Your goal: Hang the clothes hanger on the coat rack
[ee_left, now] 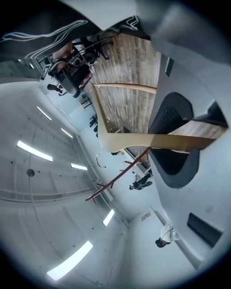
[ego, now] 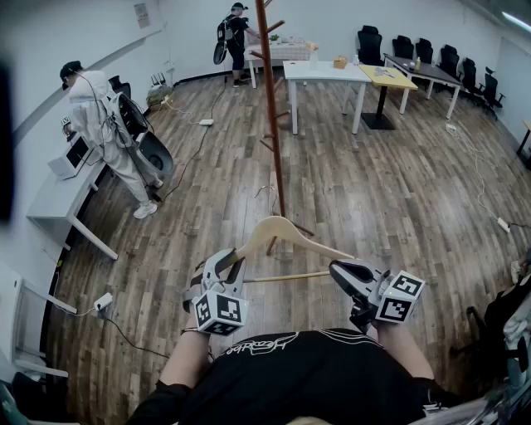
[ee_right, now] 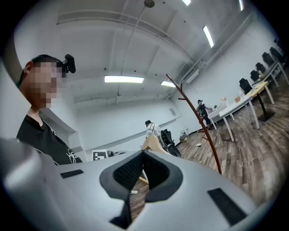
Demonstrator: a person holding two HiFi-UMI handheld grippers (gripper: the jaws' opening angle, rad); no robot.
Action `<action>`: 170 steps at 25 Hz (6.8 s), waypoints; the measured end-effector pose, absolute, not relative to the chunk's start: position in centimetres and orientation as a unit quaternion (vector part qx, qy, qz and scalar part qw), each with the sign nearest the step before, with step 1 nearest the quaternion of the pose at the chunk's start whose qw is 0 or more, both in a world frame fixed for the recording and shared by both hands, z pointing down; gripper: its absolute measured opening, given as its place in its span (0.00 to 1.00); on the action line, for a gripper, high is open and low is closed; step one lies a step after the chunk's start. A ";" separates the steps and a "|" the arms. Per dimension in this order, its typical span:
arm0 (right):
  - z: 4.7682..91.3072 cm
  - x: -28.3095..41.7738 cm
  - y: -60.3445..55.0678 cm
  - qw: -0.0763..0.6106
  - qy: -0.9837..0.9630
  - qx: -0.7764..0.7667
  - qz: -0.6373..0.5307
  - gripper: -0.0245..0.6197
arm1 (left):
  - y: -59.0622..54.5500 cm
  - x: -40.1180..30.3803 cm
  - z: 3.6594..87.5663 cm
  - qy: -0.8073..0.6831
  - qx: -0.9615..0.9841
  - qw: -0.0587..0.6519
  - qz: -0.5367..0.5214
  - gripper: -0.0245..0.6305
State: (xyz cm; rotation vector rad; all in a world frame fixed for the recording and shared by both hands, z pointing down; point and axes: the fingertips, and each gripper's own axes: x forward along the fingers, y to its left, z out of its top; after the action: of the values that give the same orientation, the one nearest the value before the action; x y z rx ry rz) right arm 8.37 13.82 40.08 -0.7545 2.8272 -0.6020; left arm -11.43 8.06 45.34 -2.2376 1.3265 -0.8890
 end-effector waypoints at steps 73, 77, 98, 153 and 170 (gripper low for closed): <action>41.0 5.8 -20.9 0.099 0.938 -0.252 -0.214 0.10 | -29.5 -13.3 39.6 0.479 -0.782 0.277 -0.288 0.19; 40.1 4.5 -22.8 0.085 0.944 -0.251 -0.195 0.10 | -32.0 -14.0 38.0 0.489 -0.787 0.275 -0.258 0.19; 37.6 4.5 -35.5 0.080 0.961 -0.183 -0.191 0.10 | -43.8 -14.3 29.1 0.530 -0.760 0.306 -0.218 0.19; 40.8 5.1 -40.0 0.063 0.950 -0.196 -0.234 0.10 | -49.4 -13.4 34.5 0.498 -0.834 0.191 -0.141 0.40; 41.5 2.1 -29.3 0.058 0.949 -0.212 -0.228 0.10 | -33.0 -9.2 40.3 0.338 -0.940 -0.047 -0.014 0.26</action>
State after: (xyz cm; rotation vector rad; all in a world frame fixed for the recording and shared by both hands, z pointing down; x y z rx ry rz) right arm 2.05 -29.27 41.51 -0.6431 2.8755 -0.6900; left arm -9.19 -33.01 40.27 -3.0445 1.0949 -0.0456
